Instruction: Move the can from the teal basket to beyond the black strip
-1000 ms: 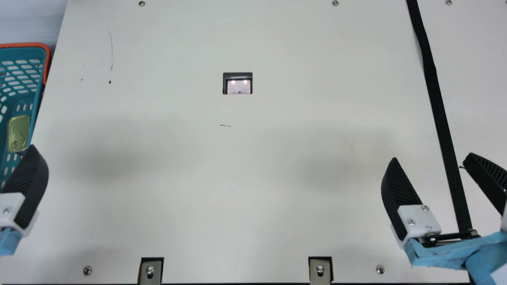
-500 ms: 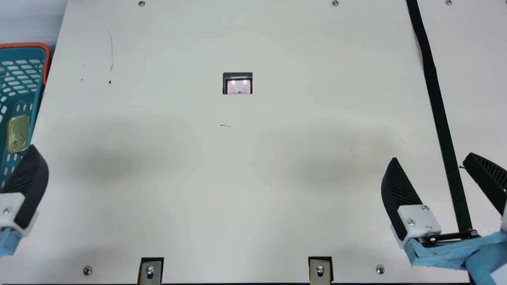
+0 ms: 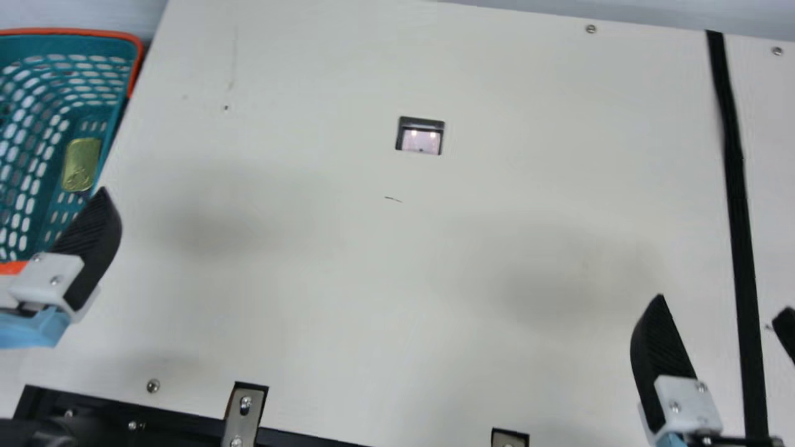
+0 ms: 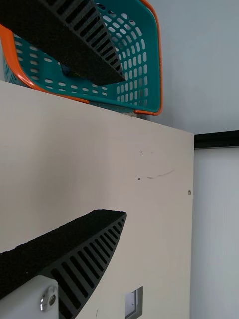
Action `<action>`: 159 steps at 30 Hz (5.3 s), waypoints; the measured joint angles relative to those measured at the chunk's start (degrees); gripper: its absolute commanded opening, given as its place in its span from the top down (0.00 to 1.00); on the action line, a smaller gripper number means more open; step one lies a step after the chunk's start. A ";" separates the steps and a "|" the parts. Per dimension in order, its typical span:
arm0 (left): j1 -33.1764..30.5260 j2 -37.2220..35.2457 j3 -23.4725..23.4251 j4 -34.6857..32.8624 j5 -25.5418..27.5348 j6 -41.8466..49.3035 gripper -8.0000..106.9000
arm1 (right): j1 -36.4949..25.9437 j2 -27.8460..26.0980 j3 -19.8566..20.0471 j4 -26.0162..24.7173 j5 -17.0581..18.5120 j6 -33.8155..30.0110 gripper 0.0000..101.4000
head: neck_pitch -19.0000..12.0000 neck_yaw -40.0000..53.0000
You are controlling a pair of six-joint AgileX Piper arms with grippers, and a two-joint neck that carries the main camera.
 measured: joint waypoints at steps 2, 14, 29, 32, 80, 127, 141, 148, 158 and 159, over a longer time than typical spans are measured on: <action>0.00 0.00 0.00 0.00 0.00 0.00 0.15 | 0.00 0.00 0.00 0.00 0.00 0.00 0.00 | -1.47 2.64; 0.00 0.00 0.00 0.00 0.00 0.00 0.15 | 0.00 0.00 0.00 0.00 0.00 0.00 0.00 | -7.62 13.20; 0.00 0.00 0.00 0.00 0.00 0.00 0.15 | 0.00 0.00 0.00 0.00 0.00 0.00 0.00 | -14.08 16.42; 0.00 0.00 0.00 0.00 0.00 0.00 0.15 | 0.00 0.00 0.00 0.00 0.00 0.00 0.00 | -14.08 16.42; -2.29 17.61 -18.38 7.24 -0.56 -10.54 0.15 | 0.00 0.00 0.00 0.00 0.00 0.00 0.00 | -14.08 16.42; 29.82 87.20 -54.93 2.03 7.84 6.44 0.15 | 0.00 0.00 0.00 0.00 0.00 0.00 0.00 | -14.08 16.42; 34.29 100.94 -54.73 0.74 0.36 16.70 0.15 | 0.00 0.00 0.00 0.00 0.00 0.00 0.00 | -14.08 16.42; 35.81 106.91 -55.18 -1.83 -4.43 23.34 0.15 | 0.00 0.00 0.00 0.00 0.00 0.00 0.00 | -14.08 16.42; 36.64 113.01 -56.43 -8.06 -11.23 33.77 0.15 | 0.00 0.00 0.00 0.00 0.00 0.00 0.00 | -14.08 16.42; 36.64 113.60 -56.57 -8.88 -11.73 34.76 0.15 | 0.00 0.00 0.00 0.00 0.00 0.00 0.00 | -14.08 16.42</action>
